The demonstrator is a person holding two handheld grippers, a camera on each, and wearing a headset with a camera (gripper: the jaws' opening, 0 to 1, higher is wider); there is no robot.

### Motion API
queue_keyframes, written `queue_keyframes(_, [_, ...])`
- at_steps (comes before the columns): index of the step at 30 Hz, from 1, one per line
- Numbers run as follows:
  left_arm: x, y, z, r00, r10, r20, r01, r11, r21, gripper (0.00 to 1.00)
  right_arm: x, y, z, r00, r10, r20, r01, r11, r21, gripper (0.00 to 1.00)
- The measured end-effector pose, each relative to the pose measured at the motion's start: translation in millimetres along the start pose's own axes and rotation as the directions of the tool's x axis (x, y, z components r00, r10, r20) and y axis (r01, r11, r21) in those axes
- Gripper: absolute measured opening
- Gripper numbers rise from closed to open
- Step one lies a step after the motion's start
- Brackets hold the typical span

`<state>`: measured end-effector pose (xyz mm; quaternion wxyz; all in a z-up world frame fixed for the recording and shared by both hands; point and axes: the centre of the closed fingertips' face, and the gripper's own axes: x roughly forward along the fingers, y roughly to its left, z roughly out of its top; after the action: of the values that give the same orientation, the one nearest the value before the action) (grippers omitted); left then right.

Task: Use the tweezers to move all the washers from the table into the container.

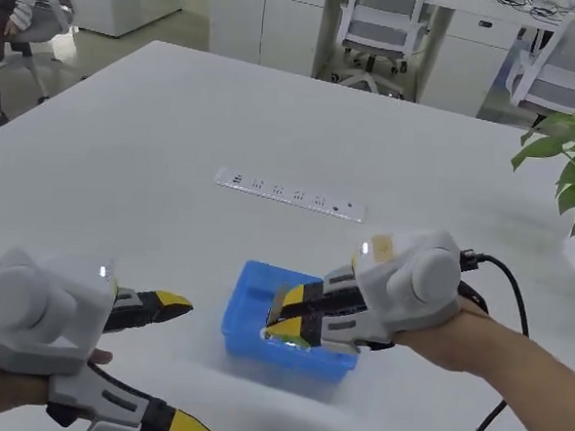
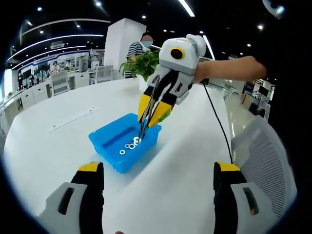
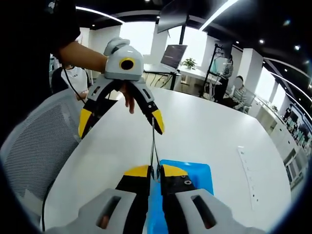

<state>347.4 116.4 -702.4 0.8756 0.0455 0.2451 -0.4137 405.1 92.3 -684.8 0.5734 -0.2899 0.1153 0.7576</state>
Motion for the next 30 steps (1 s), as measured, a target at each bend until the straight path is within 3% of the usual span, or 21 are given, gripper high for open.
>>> queue_keyframes(9, [-2.5,-0.8,0.1,1.0000,0.006,0.000,-0.006,1.000,0.004,0.99,0.9,-14.2,-9.1,0.9999,-0.017,-0.004,0.017,1.000,0.002,0.08])
queue_keyframes(30, [-0.4,6.2,1.7,0.9999,0.014,0.002,-0.014,1.000,-0.006,0.98,21.7,-20.9,-48.8,0.9985,0.040,-0.037,-0.038,0.998,0.051,0.09])
